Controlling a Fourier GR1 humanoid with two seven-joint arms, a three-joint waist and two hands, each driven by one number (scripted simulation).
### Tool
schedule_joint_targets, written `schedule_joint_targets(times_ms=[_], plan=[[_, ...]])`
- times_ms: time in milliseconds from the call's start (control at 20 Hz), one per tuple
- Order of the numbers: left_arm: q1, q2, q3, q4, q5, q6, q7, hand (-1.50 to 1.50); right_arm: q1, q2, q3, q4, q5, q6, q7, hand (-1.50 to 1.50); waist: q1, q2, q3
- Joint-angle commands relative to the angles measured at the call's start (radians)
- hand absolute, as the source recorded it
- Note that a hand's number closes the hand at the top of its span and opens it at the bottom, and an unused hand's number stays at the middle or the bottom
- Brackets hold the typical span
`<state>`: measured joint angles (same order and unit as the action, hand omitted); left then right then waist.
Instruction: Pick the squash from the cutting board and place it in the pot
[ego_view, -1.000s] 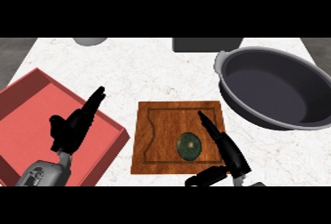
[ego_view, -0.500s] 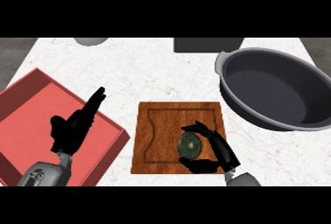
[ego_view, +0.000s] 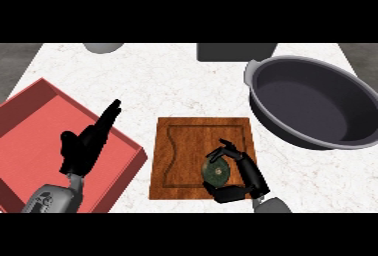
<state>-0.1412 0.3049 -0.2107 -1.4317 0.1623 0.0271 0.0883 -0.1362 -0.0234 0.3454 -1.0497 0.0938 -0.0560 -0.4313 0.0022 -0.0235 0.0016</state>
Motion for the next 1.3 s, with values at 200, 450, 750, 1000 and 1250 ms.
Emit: schedule_joint_targets(times_ms=[200, 450, 750, 1000, 1250], plan=[[0.072, -0.008, -0.007, 0.014, 0.032, -0.034, 0.046, 0.00, 0.049, -0.399, -0.254, 0.056, -0.185, 0.308, -0.183, 1.50, -0.032, 0.029, 0.002], [0.074, -0.018, -0.006, -0.011, 0.027, -0.019, 0.045, 0.00, 0.025, -0.659, -0.433, 0.187, -0.282, 0.499, -0.316, 1.50, -0.026, 0.039, 0.007], [0.064, -0.032, -0.034, -0.007, 0.008, -0.031, 0.054, 0.00, -0.015, -0.859, -0.506, 0.370, -0.264, 0.614, -0.462, 1.50, 0.009, 0.038, 0.007], [0.059, -0.031, -0.024, 0.013, 0.019, -0.057, 0.053, 0.00, -0.031, -0.896, -0.503, 0.445, -0.199, 0.522, -0.574, 1.50, 0.020, 0.038, 0.007], [0.045, -0.045, -0.028, 0.028, -0.005, -0.050, 0.044, 0.00, -0.098, -0.927, -0.500, 0.473, -0.164, 0.453, -0.626, 1.50, 0.025, 0.035, 0.005]])
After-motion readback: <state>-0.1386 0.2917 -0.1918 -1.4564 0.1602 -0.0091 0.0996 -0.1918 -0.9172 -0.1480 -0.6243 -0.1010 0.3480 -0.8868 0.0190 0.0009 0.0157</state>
